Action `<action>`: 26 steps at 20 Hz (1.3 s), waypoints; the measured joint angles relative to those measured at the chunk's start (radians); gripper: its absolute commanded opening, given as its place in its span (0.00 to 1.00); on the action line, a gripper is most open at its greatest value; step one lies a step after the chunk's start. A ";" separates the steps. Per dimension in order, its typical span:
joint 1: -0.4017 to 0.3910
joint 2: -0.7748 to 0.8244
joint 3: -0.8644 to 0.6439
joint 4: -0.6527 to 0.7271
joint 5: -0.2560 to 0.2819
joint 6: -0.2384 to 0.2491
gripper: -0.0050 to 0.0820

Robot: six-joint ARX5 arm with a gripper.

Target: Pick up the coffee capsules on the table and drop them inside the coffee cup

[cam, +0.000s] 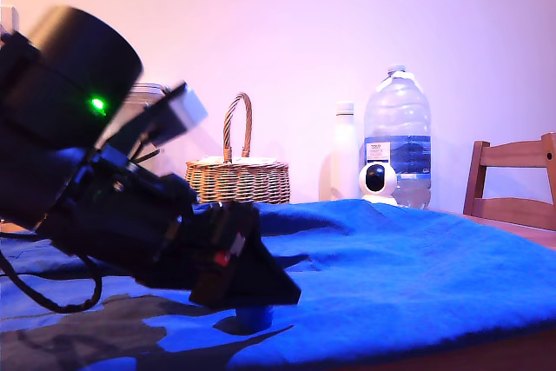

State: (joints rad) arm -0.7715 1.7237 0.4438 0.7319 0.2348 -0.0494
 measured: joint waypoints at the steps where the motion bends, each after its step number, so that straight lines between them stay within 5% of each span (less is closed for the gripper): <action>1: 0.000 0.000 0.000 -0.003 0.000 0.000 0.79; 4: 0.000 0.000 0.000 -0.013 -0.003 0.000 0.75; 8: 0.000 0.000 0.000 -0.022 -0.023 0.000 0.43; 10: 0.000 0.000 0.000 -0.026 -0.032 0.000 0.36; 26: 0.002 -0.021 0.009 0.099 0.003 0.000 0.35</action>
State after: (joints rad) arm -0.7692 1.7031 0.4530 0.8307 0.2379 -0.0490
